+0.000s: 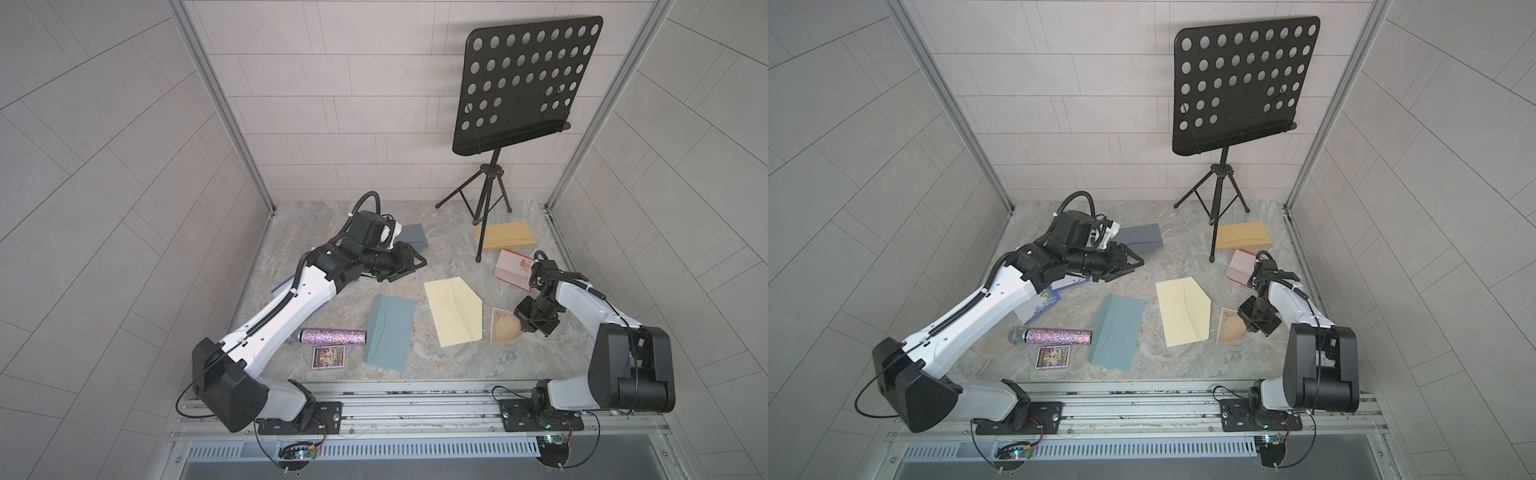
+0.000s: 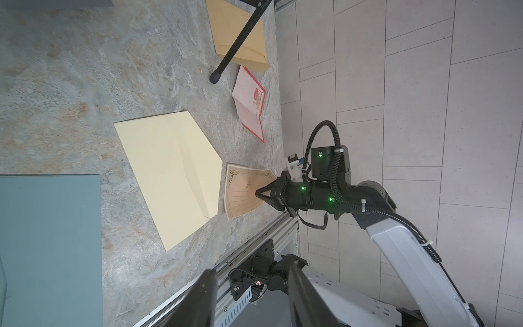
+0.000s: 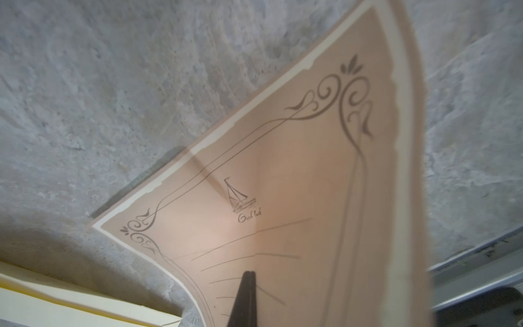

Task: Take the letter paper out of the envelope
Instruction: Place the letter paper at the center of the board.

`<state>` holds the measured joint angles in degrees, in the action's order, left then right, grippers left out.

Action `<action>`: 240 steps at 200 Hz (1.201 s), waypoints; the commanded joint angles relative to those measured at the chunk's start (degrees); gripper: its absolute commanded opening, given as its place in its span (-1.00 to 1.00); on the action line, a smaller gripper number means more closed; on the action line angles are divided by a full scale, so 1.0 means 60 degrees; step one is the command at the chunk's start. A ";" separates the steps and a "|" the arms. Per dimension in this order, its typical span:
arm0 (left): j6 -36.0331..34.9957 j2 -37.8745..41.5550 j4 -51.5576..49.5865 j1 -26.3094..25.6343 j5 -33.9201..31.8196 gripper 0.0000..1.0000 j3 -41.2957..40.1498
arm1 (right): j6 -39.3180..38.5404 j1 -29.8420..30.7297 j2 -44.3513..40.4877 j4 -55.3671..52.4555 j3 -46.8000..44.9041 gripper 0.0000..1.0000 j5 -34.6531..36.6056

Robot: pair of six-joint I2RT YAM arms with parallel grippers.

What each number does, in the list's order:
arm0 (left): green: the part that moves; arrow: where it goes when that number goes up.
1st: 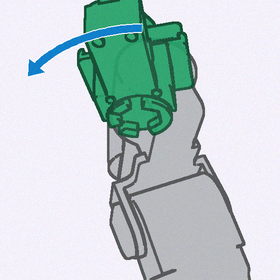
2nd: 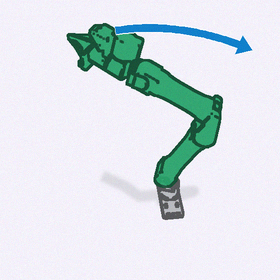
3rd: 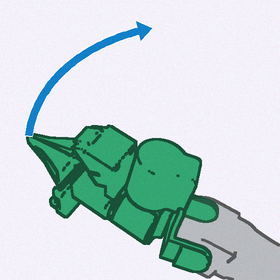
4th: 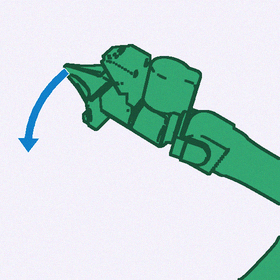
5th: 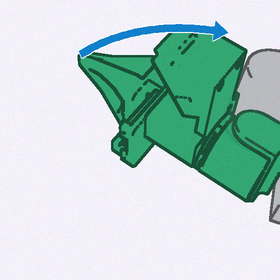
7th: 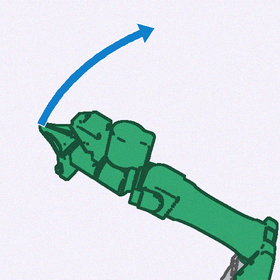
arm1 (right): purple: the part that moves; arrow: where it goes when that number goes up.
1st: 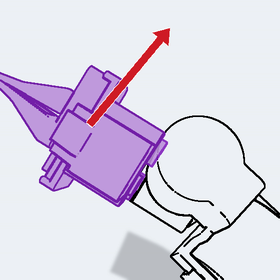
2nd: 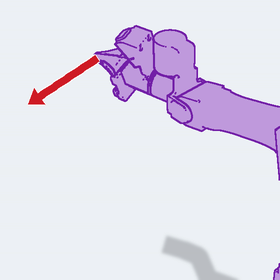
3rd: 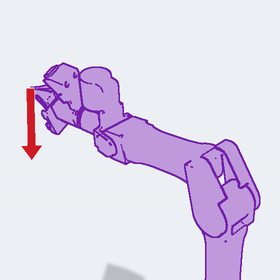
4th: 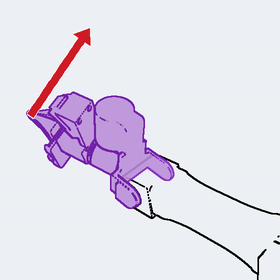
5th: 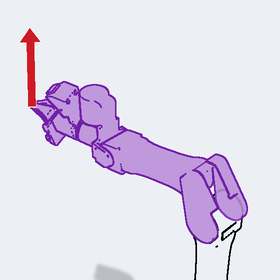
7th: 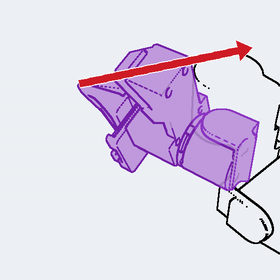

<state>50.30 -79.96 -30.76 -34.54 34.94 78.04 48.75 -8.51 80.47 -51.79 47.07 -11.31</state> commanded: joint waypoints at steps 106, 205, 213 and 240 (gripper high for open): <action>-0.0098 0.0202 -0.0362 -0.0030 -0.0198 -0.04 0.0104 | -0.0665 -0.0077 -0.0180 0.0479 0.0057 -1.00 -0.0473; -0.1286 0.2448 -0.2065 -0.0029 -0.3561 0.12 -0.1042 | -0.0951 0.0564 -0.1728 0.1070 -0.0663 -0.97 -0.0144; -0.1239 0.2873 -0.2002 -0.0036 -0.3841 0.14 -0.1420 | -0.0885 0.0596 -0.1838 0.1114 -0.0759 -0.97 -0.0077; -0.1300 0.3956 -0.2116 0.0146 -0.4004 0.24 -0.2239 | -0.0810 0.0591 -0.1698 0.1183 -0.1010 -0.96 0.0023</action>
<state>44.27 -59.48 -41.08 -34.48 15.57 68.03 43.16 -5.13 70.11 -45.43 42.54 -12.71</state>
